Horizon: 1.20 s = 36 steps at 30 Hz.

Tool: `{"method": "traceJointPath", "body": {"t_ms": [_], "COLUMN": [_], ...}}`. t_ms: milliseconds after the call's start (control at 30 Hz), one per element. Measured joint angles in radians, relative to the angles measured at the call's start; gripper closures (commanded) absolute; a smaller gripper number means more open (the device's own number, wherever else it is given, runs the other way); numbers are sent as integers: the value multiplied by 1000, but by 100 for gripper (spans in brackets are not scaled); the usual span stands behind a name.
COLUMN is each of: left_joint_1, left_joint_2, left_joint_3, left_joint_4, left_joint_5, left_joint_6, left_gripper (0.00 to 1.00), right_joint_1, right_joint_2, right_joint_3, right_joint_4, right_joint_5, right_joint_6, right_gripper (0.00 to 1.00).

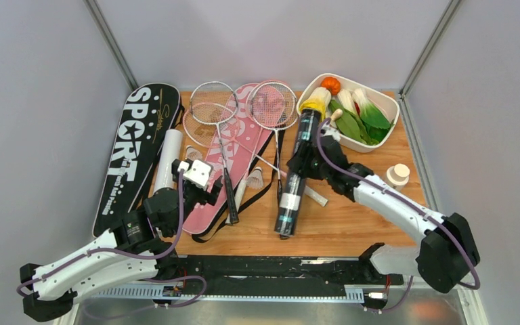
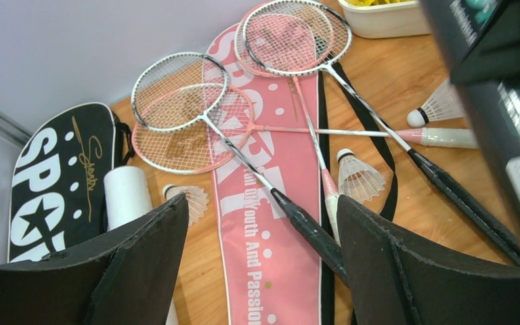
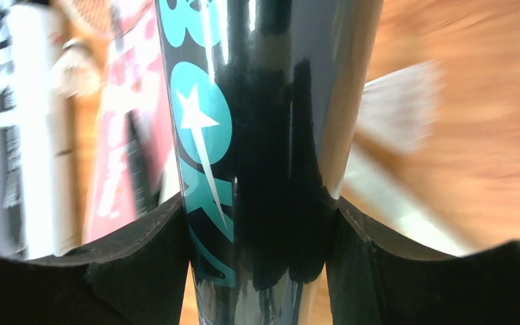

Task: Pack up the badminton gear
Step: Pick up the shuttle tube at the center of the board, then place the shuttle tube at the center of the board.

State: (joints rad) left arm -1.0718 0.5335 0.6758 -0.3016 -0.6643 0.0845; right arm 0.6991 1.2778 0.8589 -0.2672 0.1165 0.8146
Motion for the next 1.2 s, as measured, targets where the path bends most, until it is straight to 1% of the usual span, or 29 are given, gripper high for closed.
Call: {"method": "traceJointPath", "body": {"t_ms": [133,167,233,367,567,700,833,1067,1100,1167,1200], "left_joint_1": [0,0,0,0,0,0,0,0,2,16,37], "left_joint_2": [-3,-4,-5,-6,-1,12,30,50,58,80,101], "left_joint_3": [-2,-2,-6,-17,-29,-30,-30,-30,-30,-27,-21], "left_joint_4": [0,0,7,7,15,17,24,35,34,26,18], "left_joint_5": [1,1,2,5,8,8,7,-13,-19,-22,-16], "left_joint_6": [1,1,1,6,19,24,29,30,26,15,6], "left_gripper": [15,15,15,15,13,13,13,10,11,11,11], "right_joint_1": [-188,-225,-259,-265,-266,-267,-279,-292,-292,-292,-292], "right_joint_2": [-37,-29,-2,93,194,218,222,258,261,263,263], "right_joint_3": [16,23,34,58,84,86,86,73,70,69,70], "right_joint_4": [-95,-122,-165,-243,-326,-362,-358,-317,-319,-324,-324], "right_joint_5": [36,53,76,130,204,244,254,224,221,218,215], "right_joint_6": [-231,-291,-385,-517,-641,-727,-818,-916,-923,-932,-935], "right_gripper": [65,65,65,64,62,56,53,34,28,12,9]}}
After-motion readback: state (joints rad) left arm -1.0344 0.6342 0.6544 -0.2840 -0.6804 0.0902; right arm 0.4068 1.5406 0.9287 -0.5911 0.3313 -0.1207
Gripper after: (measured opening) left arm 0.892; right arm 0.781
